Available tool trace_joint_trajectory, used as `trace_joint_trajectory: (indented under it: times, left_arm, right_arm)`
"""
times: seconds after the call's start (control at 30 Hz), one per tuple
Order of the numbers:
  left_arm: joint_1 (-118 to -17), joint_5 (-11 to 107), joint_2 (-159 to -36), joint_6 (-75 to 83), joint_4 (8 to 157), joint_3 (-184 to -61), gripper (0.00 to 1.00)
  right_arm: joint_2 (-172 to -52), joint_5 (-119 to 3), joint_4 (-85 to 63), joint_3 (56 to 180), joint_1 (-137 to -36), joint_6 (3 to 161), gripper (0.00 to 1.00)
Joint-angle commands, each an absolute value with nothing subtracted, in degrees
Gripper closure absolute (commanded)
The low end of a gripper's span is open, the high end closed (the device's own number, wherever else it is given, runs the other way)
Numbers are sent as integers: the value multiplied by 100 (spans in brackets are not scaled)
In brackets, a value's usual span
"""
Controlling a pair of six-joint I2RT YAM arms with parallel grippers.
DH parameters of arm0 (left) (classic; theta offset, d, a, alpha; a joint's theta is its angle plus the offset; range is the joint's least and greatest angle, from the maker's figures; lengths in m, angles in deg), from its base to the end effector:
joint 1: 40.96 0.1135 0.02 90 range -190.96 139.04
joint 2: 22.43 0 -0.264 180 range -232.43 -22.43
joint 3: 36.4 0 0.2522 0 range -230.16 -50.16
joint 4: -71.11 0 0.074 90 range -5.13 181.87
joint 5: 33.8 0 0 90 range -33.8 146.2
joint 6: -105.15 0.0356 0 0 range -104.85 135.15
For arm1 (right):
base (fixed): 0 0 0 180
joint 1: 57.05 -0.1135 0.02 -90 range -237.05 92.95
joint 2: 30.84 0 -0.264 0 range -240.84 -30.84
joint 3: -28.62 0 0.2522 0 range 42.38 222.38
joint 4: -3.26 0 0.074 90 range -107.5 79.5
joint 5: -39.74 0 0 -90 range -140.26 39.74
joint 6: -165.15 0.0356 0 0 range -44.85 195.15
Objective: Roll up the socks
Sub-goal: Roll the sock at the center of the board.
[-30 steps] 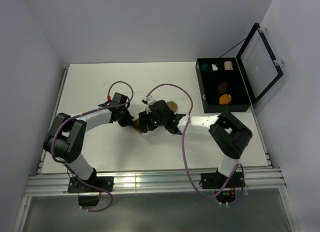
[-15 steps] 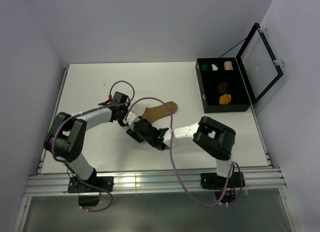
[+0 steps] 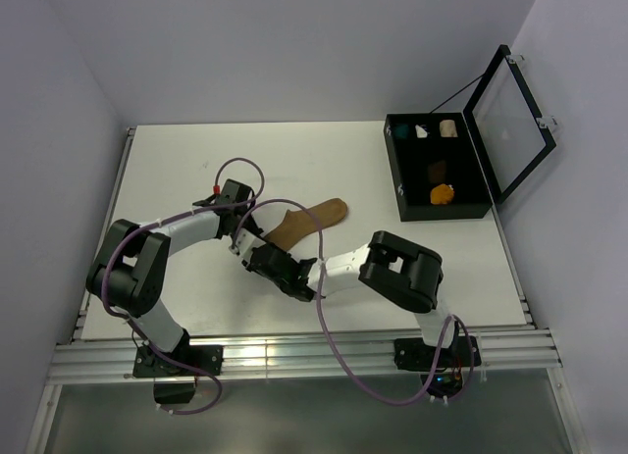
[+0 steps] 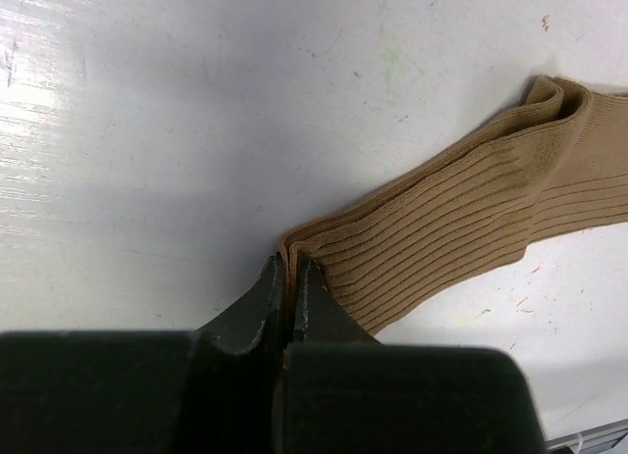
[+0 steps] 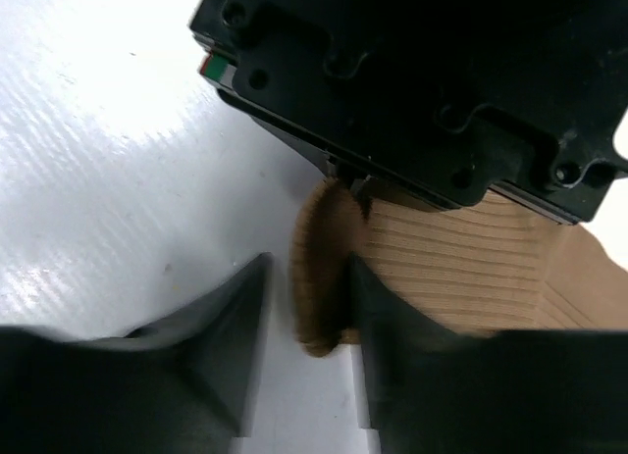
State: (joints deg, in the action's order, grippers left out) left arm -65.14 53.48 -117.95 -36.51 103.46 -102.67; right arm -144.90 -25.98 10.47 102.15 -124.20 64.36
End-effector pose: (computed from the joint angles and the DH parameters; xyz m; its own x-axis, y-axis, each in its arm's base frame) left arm 0.2890 -0.1316 0.1567 -0.8349 -0.4840 -0.2623 -0.3628 0.8421 -0.3989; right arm 0.1720 0.3705 0.1322 -0.0773 -0.6228 -0.7786 -0.7340 0.5640 -0.3783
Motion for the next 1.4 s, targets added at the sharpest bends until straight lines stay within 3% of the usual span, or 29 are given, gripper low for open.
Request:
trace_joint_trajectory:
  times: [0.0,0.2,0.43,0.67,0.83,1.17,1.37]
  left_arm:
    - [-6530,5277,-11867,-3539,10412,-10316,100]
    - [-6530,5312,-11727,-3609,10219,-10184,97]
    - [-6522,5488,-11226,-3934,9754,-9790,86]
    - [-6522,5593,-10584,-4303,9278,-9358,52]
    - [-6460,5831,-10189,-4470,9050,-9077,38]
    - [-6416,5533,-9555,-4830,8171,-8251,38]
    - [-6513,5286,-9739,-4954,7652,-7952,39]
  right_arm:
    - [-14589,-2372,1340,10417,-12481,6320,60]
    - [-14615,-2450,1332,10347,-12481,6521,100]
    - [-14247,-3240,1217,10101,-12297,7198,100]
    - [-13860,-4523,1226,9837,-11779,7998,100]
    - [-13675,-5988,1576,9513,-11183,8797,100]
    - [-14271,-8572,3026,9046,-9926,10877,100]
    - [-14931,-9323,3845,9046,-9467,11856,100]
